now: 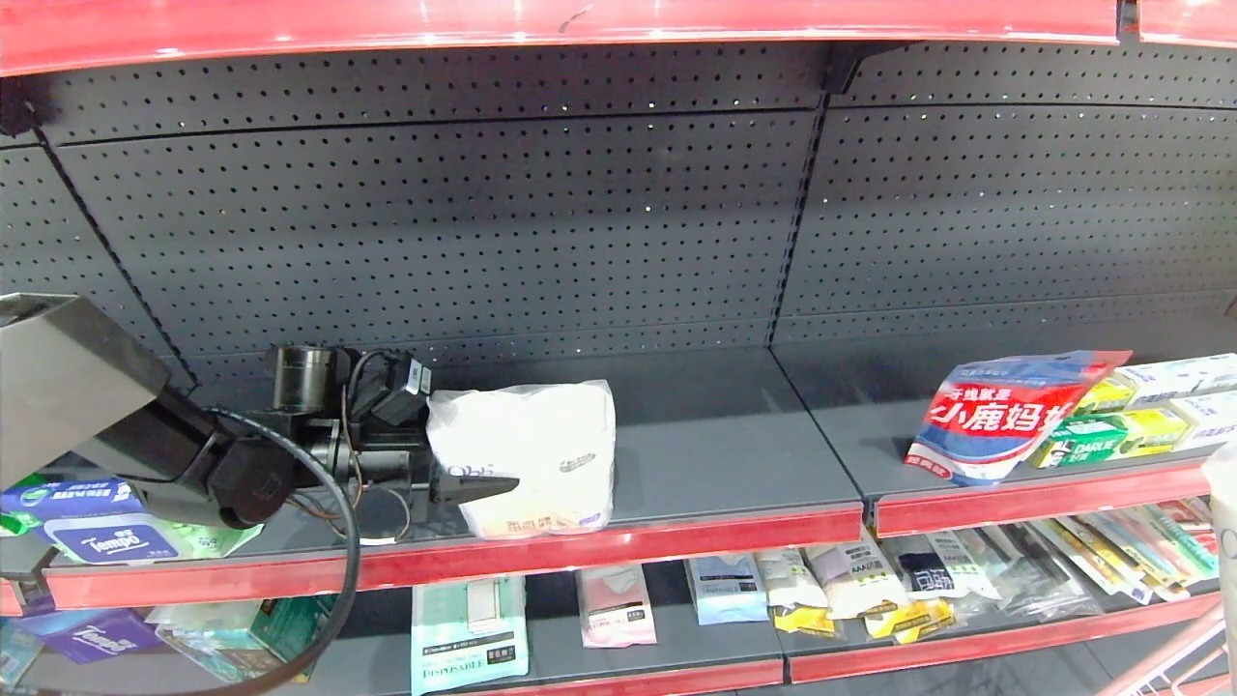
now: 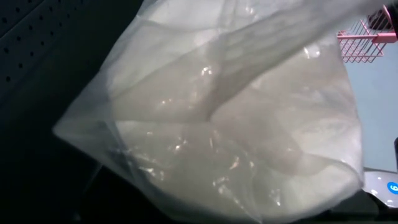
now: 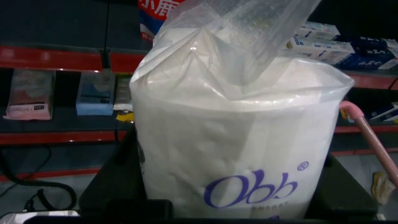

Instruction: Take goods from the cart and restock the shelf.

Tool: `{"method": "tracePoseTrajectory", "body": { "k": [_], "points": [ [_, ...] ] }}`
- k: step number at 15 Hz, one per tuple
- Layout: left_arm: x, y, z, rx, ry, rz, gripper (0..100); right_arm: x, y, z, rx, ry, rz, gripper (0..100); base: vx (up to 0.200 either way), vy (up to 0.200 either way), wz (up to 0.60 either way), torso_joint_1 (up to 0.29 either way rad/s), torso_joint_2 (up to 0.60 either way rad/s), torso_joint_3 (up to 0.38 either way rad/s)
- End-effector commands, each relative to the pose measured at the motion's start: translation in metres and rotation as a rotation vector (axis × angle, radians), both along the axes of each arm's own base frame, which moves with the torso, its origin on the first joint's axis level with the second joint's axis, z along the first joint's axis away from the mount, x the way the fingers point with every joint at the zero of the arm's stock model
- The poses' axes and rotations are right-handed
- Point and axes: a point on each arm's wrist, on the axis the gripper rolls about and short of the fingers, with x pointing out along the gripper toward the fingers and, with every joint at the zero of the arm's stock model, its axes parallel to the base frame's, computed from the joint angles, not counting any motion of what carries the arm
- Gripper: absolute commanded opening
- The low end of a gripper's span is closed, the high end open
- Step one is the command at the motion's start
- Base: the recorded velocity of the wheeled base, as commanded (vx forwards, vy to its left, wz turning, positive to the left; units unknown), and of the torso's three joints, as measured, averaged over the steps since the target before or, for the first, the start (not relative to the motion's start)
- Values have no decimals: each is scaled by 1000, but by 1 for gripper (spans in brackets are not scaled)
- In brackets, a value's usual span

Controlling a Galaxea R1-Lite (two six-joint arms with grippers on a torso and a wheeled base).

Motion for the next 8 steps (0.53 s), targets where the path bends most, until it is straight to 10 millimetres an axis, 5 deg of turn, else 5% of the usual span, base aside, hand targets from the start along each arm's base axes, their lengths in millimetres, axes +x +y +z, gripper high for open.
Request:
{"method": "tracePoseTrajectory", "body": {
  "k": [1, 8],
  "points": [
    [0, 0, -1, -1, 1, -1, 0, 0, 0, 0, 0, -2, 1, 0, 0, 0, 0, 0, 0, 0],
    [1, 0, -2, 7, 6, 12, 0, 0, 0, 1, 0, -2, 1, 0, 0, 0, 0, 0, 0, 0]
  ]
}}
